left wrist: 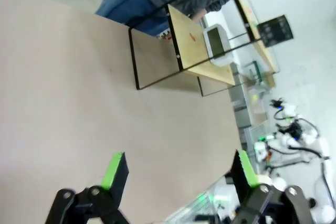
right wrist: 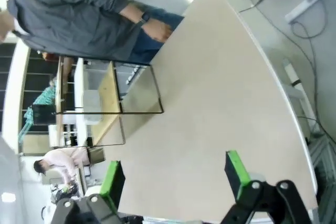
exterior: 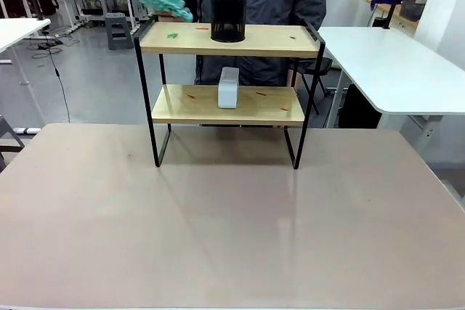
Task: Clean the shelf.
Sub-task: Pick up the Duster from the human.
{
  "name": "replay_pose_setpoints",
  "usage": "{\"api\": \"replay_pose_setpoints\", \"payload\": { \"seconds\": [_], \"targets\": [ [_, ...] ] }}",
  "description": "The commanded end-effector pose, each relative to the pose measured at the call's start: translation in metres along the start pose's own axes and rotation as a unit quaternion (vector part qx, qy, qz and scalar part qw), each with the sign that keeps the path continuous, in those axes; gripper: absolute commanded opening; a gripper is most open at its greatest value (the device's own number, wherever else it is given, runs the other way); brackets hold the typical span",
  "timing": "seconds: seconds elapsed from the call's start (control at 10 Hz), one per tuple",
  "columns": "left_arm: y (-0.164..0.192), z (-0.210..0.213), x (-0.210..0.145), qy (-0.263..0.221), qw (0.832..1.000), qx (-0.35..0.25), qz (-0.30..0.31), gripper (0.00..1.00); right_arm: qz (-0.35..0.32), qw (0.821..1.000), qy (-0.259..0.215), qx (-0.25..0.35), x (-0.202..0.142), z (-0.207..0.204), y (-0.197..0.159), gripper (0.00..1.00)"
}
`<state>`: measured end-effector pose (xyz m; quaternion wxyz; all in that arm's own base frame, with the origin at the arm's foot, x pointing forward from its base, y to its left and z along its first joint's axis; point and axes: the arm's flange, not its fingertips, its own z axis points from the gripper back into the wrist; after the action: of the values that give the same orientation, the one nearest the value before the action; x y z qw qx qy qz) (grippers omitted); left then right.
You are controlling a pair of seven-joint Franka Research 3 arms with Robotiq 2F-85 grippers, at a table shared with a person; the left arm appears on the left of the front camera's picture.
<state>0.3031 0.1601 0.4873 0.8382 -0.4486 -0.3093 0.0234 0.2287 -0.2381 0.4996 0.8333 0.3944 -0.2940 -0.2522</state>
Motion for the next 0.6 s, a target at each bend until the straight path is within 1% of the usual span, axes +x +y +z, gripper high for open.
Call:
{"api": "replay_pose_setpoints", "payload": {
  "seconds": [0.0,0.5],
  "targets": [
    [-0.0012,0.0101,-0.0025,-0.006,1.0,-0.002,-0.005,1.0,0.014,1.0,-0.01,0.019,-0.0099,0.0152,0.0124,1.0],
    [-0.0012,0.0101,-0.0025,-0.006,1.0,-0.002,-0.005,1.0,0.014,1.0,-0.01,0.019,-0.0099,0.0152,0.0124,1.0]
  ]
}}
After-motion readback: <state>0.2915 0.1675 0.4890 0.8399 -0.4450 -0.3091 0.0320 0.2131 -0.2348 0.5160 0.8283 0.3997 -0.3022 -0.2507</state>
